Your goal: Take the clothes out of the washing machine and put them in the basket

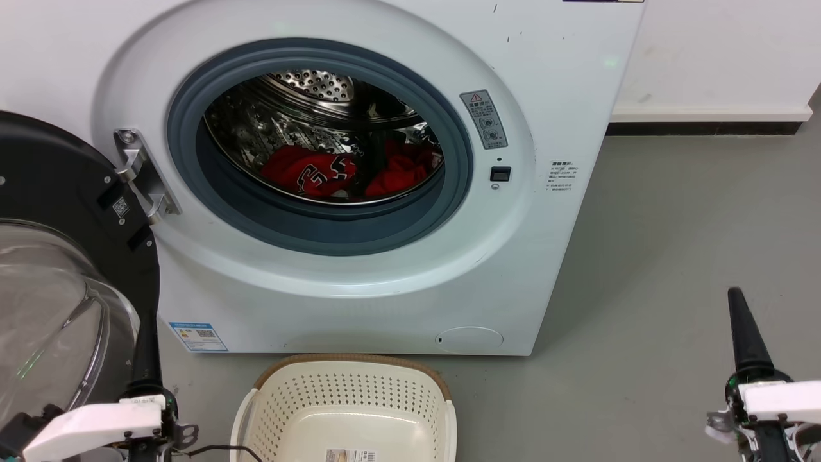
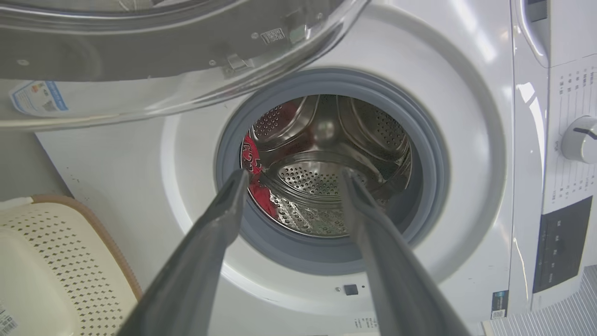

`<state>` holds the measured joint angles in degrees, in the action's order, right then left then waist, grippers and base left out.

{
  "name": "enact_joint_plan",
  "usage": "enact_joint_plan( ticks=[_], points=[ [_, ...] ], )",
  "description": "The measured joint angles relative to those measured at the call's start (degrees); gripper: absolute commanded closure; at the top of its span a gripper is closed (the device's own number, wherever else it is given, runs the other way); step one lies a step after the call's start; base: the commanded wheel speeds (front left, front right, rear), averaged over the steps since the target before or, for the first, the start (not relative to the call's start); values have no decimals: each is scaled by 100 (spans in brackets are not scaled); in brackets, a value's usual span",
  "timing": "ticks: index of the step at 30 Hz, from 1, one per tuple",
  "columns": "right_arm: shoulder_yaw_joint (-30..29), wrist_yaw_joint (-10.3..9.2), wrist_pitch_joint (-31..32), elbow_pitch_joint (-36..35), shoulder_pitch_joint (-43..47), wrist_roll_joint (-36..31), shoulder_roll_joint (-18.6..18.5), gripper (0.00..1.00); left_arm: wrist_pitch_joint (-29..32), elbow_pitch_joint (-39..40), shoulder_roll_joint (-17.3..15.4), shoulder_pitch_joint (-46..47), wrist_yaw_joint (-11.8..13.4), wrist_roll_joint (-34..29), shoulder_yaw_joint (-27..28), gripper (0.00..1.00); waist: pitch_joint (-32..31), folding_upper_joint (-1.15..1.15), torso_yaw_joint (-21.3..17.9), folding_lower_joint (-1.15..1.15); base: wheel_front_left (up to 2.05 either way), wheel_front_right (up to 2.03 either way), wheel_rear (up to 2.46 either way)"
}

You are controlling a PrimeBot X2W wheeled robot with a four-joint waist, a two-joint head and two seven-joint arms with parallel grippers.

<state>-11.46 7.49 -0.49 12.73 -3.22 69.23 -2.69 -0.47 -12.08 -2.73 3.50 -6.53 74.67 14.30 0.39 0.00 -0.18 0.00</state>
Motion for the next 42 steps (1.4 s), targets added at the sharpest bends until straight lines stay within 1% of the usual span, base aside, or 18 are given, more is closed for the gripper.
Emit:
enact_joint_plan(
  ticks=[3,7,11,14,19,21,23,27,31,34,36,39,42],
  points=[
    [32,0,-55,-318,-29,-616,0,0,-75,223,1,1,105,-357,64,0,13,0,0,0,0,0,0],
    [118,0,-147,-688,-28,-1458,0,0,-151,666,1,1,368,-936,35,0,33,0,-1,0,0,0,0],
    [204,0,-231,-984,-28,-2132,-2,0,-235,1081,1,-5,590,-1452,-134,0,52,0,1,0,0,0,0],
    [394,0,-287,-1255,-27,-2722,0,0,-293,1293,1,-78,705,-1804,-304,0,62,0,2,0,0,0,0],
    [619,0,-379,-1484,-23,-3475,-1,0,-381,1560,-2,-130,902,-2386,-561,0,75,0,6,0,0,0,0],
    [697,0,-413,-1564,-17,-3772,0,0,-427,1623,0,-182,906,-2576,-687,0,80,0,8,0,0,0,0],
    [723,0,-457,-1642,-9,-4019,-1,0,-454,1680,-1,-221,844,-2764,-792,0,85,0,12,0,0,0,0],
    [759,0,-521,-1761,22,-4425,-1,0,-535,1773,-1,-252,716,-3098,-935,0,96,0,18,0,0,0,0],
    [846,0,-597,-1867,47,-4829,-2,0,-597,1853,-3,-305,636,-3470,-1059,0,106,0,19,0,0,0,0],
    [858,1,-641,-1945,52,-5034,-2,0,-643,1937,-4,-309,611,-3877,-1165,0,110,0,15,0,0,0,0],
    [862,1,-666,-1954,85,-5165,-2,0,-679,1967,-4,-318,630,-4131,-1238,0,112,0,13,0,0,0,0],
    [899,1,-722,-1957,120,-5401,-2,0,-730,2024,-10,-327,724,-4440,-1369,0,115,0,11,0,0,0,0],
    [949,1,-759,-1950,155,-5514,-2,0,-779,2053,-76,-333,879,-4738,-1525,0,117,0,10,0,0,0,0]
  ],
)
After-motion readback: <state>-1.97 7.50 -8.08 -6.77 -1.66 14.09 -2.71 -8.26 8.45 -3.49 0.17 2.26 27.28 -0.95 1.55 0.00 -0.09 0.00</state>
